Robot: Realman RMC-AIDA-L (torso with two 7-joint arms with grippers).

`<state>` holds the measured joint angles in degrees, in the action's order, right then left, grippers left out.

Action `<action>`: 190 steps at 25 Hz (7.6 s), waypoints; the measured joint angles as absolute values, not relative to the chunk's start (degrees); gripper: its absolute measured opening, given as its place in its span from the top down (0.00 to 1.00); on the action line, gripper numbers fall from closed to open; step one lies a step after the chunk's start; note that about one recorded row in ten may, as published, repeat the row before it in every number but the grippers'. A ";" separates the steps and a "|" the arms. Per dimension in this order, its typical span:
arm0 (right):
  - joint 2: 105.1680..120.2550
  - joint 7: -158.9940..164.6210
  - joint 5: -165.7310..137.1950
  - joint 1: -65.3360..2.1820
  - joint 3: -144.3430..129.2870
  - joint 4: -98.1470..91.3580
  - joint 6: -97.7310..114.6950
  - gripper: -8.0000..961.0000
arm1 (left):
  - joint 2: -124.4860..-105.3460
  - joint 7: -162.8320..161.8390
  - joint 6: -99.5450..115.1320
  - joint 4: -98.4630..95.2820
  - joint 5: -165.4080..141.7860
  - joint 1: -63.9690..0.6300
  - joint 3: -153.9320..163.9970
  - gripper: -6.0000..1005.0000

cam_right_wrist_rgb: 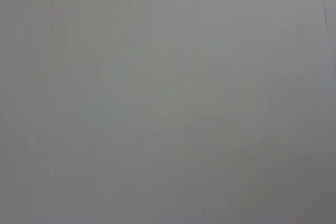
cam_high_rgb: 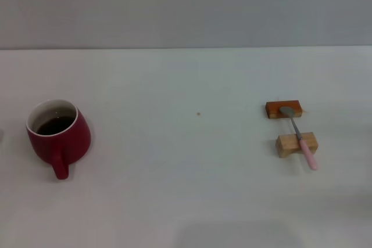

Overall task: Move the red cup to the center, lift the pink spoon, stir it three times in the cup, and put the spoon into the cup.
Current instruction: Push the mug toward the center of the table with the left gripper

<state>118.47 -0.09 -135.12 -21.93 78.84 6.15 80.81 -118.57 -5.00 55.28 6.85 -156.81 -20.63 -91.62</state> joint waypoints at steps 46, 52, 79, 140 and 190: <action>118.47 -0.09 -135.09 -22.06 78.84 6.15 80.85 0.23 | -118.56 -5.35 55.07 7.58 -156.31 -20.80 -90.82 0.82; 118.47 -0.09 -135.09 -22.06 78.84 6.15 80.83 0.23 | -118.56 -5.23 53.78 7.56 -156.28 -21.18 -90.64 0.62; 118.44 -0.09 -135.09 -22.06 78.84 6.15 81.04 0.23 | -118.74 -5.38 54.04 7.57 -156.72 -20.09 -82.21 1.00; 117.77 -0.09 -135.14 -22.68 78.84 6.06 80.74 0.23 | -118.34 -8.28 58.99 15.58 -156.82 -21.05 -44.84 0.93; 118.24 -0.01 -135.21 -22.29 78.83 6.16 81.00 0.23 | -118.19 -8.98 51.34 10.87 -162.90 -30.53 -51.92 0.88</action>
<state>118.24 -0.01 -135.21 -22.29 78.83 6.16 81.00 -118.19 -8.98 51.34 10.87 -162.90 -30.53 -51.92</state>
